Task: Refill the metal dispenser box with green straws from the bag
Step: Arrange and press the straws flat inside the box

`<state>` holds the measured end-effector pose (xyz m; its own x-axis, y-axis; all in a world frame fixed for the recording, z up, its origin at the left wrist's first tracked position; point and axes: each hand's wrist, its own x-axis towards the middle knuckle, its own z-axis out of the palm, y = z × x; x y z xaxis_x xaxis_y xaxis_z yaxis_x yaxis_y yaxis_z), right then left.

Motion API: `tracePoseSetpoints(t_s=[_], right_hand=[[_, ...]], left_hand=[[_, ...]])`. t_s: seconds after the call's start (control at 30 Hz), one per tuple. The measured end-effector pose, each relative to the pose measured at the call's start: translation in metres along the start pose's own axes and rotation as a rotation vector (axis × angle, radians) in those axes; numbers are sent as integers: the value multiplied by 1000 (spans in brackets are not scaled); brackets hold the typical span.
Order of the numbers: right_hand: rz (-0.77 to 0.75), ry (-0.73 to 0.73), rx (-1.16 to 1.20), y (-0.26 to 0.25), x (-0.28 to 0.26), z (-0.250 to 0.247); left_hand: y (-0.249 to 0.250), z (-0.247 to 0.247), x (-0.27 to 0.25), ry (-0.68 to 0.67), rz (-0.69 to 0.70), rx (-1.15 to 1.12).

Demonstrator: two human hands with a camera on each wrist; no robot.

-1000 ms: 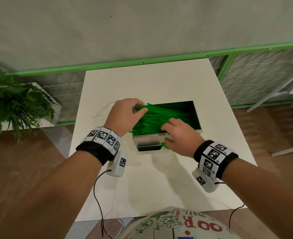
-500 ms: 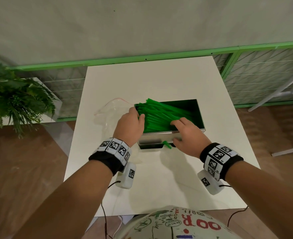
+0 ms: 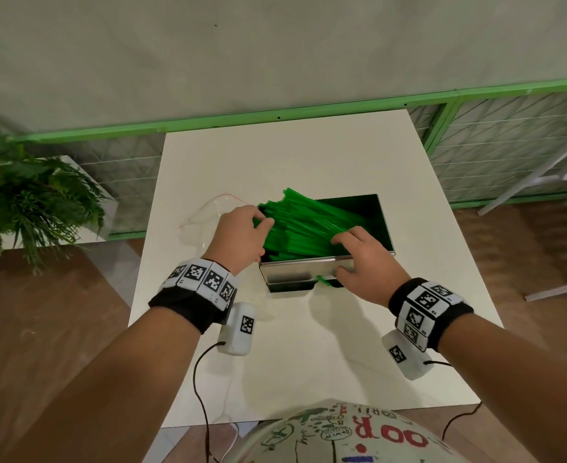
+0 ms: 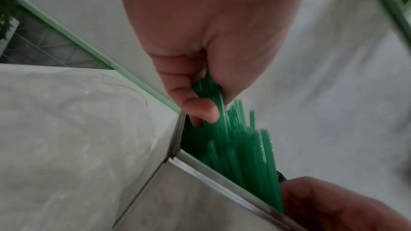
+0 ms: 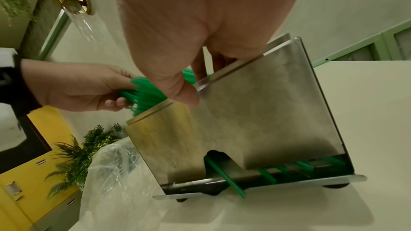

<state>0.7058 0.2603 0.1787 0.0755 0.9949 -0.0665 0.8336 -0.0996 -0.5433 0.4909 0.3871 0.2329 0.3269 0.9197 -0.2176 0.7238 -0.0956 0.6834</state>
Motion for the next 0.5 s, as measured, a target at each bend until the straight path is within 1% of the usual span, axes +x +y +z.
tracePoseSetpoints(t_s=[0.17, 0.23, 0.27, 0.37, 0.43, 0.5], right_hand=[[12, 5, 77, -4, 3, -8], [-44, 50, 90, -11, 6, -11], [-97, 80, 86, -17, 8, -12], [-250, 126, 84, -47, 22, -14], [-291, 97, 108, -76, 36, -12], [-283, 32, 129, -105, 51, -7]], left_hand=[[4, -30, 0, 73, 46, 40], [6, -43, -1, 97, 69, 69], [7, -50, -3, 108, 82, 84], [13, -68, -8, 134, 107, 130], [20, -80, -15, 147, 119, 182], [29, -91, -22, 168, 144, 242]])
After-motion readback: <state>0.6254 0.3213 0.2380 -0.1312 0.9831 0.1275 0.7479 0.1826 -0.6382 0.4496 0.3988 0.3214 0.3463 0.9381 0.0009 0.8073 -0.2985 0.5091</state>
